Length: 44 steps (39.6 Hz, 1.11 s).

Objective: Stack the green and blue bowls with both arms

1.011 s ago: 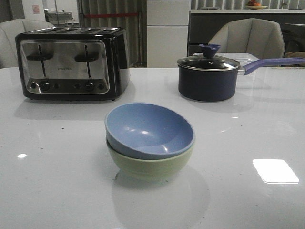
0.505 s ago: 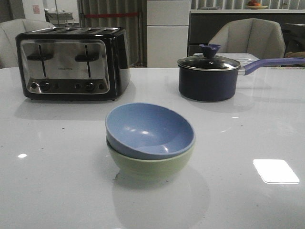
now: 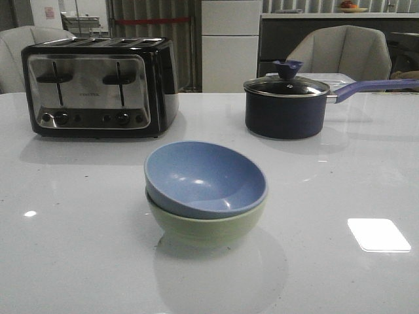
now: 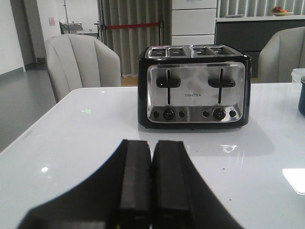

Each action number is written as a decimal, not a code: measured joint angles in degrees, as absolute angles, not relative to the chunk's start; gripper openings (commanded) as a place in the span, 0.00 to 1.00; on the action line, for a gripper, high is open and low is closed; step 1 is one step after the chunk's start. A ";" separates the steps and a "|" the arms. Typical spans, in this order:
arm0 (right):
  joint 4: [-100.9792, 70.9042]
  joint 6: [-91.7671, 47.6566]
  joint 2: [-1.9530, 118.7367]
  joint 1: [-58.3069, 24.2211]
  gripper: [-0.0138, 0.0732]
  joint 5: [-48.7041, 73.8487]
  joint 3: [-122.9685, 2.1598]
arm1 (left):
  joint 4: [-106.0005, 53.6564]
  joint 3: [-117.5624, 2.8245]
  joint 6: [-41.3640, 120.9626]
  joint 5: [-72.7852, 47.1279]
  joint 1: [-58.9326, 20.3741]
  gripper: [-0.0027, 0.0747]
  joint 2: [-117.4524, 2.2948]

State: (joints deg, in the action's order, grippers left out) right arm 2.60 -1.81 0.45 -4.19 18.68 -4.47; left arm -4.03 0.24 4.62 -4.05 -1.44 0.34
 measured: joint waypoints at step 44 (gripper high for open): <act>-3.69 -1.70 -0.50 -1.57 0.19 0.00 1.60 | -4.03 0.24 4.62 -4.05 -1.44 0.16 0.34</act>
State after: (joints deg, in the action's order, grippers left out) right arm -3.69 -1.70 -0.50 -1.57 0.00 1.60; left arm -4.03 0.24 4.62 -4.05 -1.44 0.34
